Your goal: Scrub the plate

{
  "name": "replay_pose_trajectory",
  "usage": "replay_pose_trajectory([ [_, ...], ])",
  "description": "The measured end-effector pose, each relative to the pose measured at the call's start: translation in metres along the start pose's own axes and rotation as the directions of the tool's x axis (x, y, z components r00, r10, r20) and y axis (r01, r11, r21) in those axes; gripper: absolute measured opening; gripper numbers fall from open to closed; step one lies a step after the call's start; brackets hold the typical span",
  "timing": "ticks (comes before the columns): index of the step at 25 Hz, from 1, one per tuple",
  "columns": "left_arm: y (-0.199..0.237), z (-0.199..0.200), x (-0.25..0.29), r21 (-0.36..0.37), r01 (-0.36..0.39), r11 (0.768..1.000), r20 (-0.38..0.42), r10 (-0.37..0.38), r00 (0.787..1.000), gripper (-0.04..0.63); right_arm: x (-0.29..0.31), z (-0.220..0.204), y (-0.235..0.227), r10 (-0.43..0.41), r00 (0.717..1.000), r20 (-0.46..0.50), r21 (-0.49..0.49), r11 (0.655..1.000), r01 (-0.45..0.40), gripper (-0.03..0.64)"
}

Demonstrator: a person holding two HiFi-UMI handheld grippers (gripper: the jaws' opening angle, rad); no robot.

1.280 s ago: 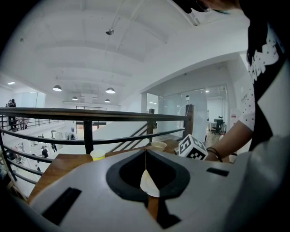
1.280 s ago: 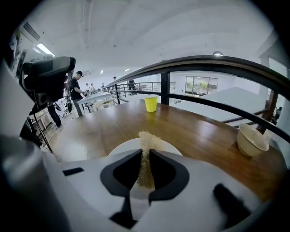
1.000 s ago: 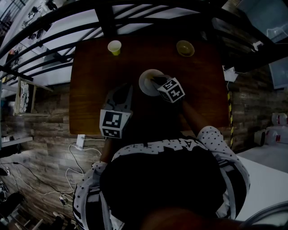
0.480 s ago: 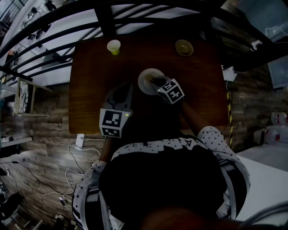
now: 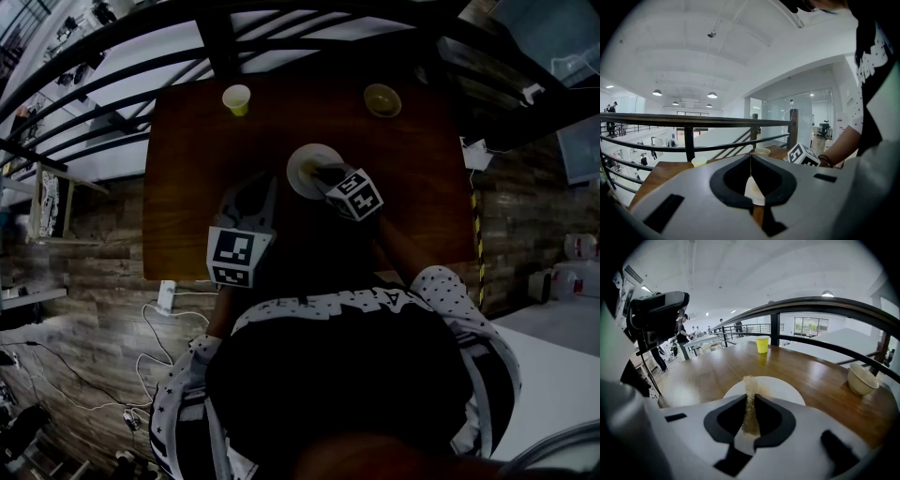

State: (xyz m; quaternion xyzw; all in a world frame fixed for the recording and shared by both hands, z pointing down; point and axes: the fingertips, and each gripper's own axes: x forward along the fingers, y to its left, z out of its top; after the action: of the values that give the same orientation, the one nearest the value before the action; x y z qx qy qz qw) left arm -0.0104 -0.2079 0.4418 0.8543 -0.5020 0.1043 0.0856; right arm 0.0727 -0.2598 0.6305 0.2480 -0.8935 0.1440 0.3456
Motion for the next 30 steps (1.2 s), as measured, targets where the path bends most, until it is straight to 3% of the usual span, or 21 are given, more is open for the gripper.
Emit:
replay_pose_trajectory([
  [30, -0.004, -0.002, -0.001, -0.005, 0.006, 1.0, -0.001, -0.006, 1.0, 0.014, -0.009, -0.006, 0.021, 0.04, 0.999, 0.035, 0.089, 0.995, -0.043, 0.05],
])
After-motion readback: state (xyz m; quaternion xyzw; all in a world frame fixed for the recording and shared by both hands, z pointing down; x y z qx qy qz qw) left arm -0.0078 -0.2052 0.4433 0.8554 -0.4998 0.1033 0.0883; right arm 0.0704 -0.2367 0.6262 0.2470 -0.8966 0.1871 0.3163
